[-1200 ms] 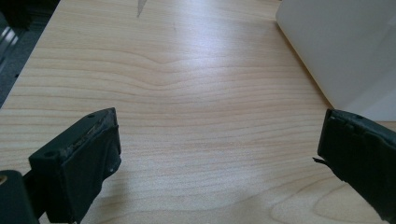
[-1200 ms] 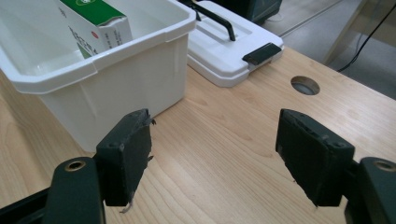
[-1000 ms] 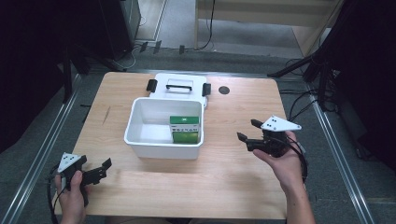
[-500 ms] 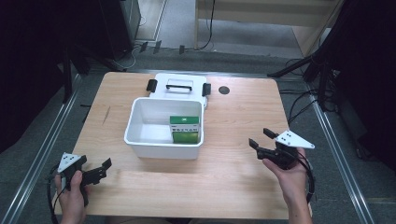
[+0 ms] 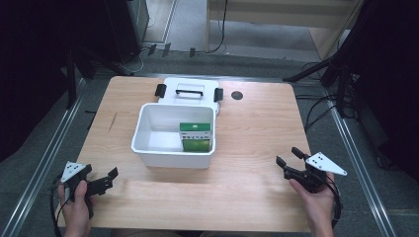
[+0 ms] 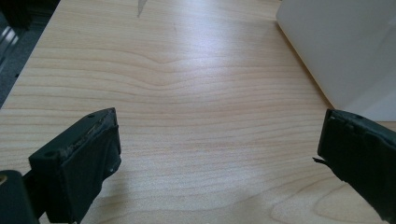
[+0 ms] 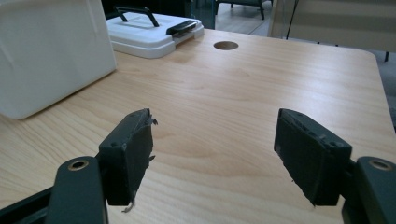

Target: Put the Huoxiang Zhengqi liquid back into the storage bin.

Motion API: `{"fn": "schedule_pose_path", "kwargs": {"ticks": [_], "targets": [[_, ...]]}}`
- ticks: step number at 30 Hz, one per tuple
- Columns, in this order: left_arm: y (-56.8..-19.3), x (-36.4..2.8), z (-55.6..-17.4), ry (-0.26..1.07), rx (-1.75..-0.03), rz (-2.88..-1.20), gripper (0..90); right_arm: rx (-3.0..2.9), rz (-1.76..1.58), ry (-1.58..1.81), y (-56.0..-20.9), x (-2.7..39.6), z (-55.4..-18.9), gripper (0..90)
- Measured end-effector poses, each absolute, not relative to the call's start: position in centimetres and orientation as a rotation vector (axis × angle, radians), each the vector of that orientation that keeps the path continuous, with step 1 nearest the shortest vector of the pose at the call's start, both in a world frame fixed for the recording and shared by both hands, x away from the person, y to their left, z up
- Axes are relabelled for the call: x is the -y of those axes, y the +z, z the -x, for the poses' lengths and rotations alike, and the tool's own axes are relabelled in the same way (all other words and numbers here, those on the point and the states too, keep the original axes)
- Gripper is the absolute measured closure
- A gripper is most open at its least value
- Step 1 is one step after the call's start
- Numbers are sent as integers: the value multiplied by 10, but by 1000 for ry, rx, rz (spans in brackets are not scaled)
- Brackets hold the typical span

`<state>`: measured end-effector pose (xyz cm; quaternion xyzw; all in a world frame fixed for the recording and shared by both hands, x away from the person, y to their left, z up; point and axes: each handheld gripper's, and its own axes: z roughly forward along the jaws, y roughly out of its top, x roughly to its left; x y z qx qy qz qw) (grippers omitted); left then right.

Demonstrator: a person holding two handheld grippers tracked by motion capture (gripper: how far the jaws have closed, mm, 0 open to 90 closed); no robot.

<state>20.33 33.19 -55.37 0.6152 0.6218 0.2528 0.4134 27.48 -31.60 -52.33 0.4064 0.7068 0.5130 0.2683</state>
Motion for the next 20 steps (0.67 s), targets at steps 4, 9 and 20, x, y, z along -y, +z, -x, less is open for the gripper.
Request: {"fn": "schedule_pose_path", "kwargs": {"ticks": [4, 9, 20], "targets": [[-554, -332, -203, 637, -1564, -1548, 3, -1885, -1124, 1390, -533, 327, -266, 285], [-554, -332, -203, 637, -1565, -1547, 3, -1858, -1144, 1401, -542, 336, -257, 285], [-554, -332, -204, 628, -1573, -1548, 3, -1838, -1181, 1451, -545, 335, -248, 267]]}}
